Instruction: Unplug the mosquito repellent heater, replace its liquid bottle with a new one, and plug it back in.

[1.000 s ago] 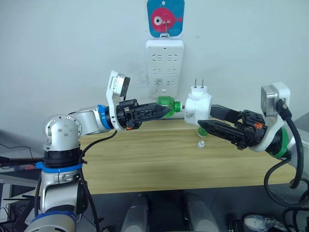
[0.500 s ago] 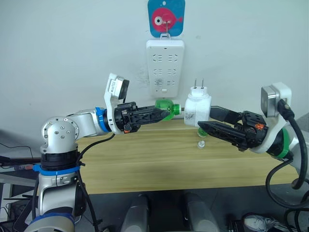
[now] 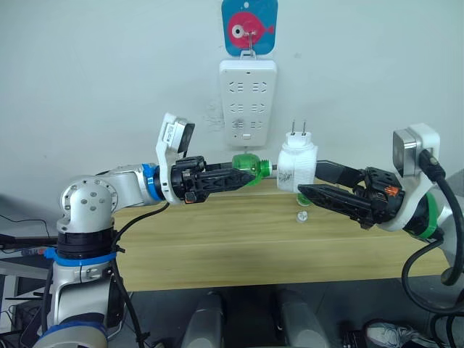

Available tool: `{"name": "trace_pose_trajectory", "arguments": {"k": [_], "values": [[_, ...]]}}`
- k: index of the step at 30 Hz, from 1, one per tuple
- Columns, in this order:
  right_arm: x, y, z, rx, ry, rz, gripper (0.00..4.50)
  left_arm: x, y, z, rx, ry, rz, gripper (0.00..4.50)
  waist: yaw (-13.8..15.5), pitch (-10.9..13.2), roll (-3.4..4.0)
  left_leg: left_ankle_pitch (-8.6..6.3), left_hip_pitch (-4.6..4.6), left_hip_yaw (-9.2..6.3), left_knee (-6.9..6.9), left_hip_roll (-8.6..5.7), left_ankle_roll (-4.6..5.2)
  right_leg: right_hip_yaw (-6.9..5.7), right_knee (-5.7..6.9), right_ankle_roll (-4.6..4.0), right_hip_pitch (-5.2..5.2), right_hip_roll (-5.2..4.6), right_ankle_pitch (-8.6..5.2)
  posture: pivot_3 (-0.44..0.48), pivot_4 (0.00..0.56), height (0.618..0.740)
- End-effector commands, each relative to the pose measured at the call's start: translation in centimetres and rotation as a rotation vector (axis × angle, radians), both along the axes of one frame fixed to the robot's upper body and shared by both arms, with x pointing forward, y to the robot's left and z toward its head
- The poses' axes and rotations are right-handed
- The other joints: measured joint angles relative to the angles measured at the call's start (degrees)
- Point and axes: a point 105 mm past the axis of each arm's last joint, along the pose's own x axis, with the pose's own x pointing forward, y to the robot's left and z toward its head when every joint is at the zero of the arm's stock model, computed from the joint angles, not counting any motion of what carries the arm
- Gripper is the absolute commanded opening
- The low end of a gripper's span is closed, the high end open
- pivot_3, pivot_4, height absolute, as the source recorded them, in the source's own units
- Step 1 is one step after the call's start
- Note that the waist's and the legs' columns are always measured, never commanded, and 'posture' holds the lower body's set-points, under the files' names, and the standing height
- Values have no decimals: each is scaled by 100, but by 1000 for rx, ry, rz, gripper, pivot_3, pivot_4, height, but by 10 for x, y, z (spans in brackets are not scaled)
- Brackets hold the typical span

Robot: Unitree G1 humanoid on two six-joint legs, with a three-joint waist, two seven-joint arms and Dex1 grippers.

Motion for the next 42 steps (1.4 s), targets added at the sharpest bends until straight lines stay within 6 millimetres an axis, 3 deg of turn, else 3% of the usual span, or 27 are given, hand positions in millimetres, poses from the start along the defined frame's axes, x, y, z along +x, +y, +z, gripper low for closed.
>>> {"name": "trace_pose_trajectory", "arguments": {"k": [1, 25, 42], "values": [[-5, 3, -2, -10, 2, 29, 2910, -17, -9, 8, -3, -70, -101, 2348, 0, 0, 0, 0, 0, 0, 0, 0, 0, 0, 0, 0, 0, 0, 0, -11, 207, 732], [-15, 8, -6, -61, 7, 124, 2910, -19, -12, 9, 10, -111, -124, 2344, 8, 0, 0, 0, 0, 0, 1, 0, 0, 0, 0, 0, 0, 0, 0, -6, 209, 732], [-5, -6, -13, -54, 41, 46, 2910, -23, -9, 6, 24, -92, -132, 2344, 11, 0, 0, 0, 0, 0, 1, 0, 1, 0, 0, 0, 0, 0, 0, -6, 210, 732]]}}
